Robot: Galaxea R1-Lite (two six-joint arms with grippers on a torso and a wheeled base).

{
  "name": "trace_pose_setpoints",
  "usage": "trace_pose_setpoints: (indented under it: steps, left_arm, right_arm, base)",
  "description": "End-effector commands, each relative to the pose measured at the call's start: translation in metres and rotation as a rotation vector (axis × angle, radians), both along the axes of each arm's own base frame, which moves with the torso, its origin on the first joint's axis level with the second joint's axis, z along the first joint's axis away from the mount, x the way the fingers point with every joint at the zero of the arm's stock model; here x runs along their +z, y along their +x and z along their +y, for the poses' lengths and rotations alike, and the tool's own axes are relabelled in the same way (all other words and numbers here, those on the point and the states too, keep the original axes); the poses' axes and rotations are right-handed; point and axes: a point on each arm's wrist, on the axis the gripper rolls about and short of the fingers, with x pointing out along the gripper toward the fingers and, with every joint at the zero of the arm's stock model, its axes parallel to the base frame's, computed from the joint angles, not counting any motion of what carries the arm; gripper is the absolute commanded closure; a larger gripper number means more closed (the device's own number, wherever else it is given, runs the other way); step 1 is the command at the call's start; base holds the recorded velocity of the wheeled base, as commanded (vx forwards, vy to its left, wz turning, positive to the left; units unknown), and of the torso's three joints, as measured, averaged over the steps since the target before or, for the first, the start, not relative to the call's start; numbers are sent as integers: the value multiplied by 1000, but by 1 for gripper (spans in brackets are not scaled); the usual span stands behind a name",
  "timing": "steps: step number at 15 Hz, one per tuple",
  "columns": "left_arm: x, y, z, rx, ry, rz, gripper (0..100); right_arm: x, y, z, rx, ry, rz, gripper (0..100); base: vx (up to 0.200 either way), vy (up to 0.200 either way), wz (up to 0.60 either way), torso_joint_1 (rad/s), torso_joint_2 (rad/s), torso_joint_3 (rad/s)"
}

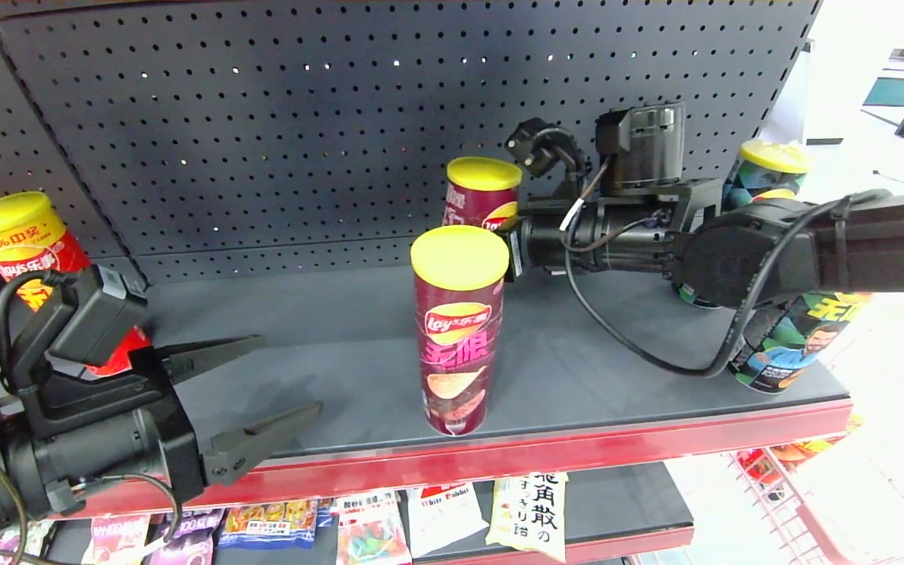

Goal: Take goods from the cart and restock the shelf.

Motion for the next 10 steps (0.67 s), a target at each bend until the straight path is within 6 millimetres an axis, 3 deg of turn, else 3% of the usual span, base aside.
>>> trace_pose_setpoints:
  steps: [1,4,5,10]
  left_arm:
    - [0,0,0,1,0,1,0]
    - [-1,1,0,1,2,6,0]
    - [-1,1,0,1,2,6,0]
    - [-1,1,0,1,2,6,0]
  right_arm:
    - [-8,4,4,4,-9,13,100]
    - [-6,5,2,-2,-8,10,100]
    - [-6,5,2,-3,-10,5,0]
    - [4,-7,-7,-13,-8,-1,0]
  base:
    - [0,0,0,0,0,0]
    - [0,0,0,0,0,0]
    - [0,0,0,0,0,0]
    - [0,0,0,0,0,0]
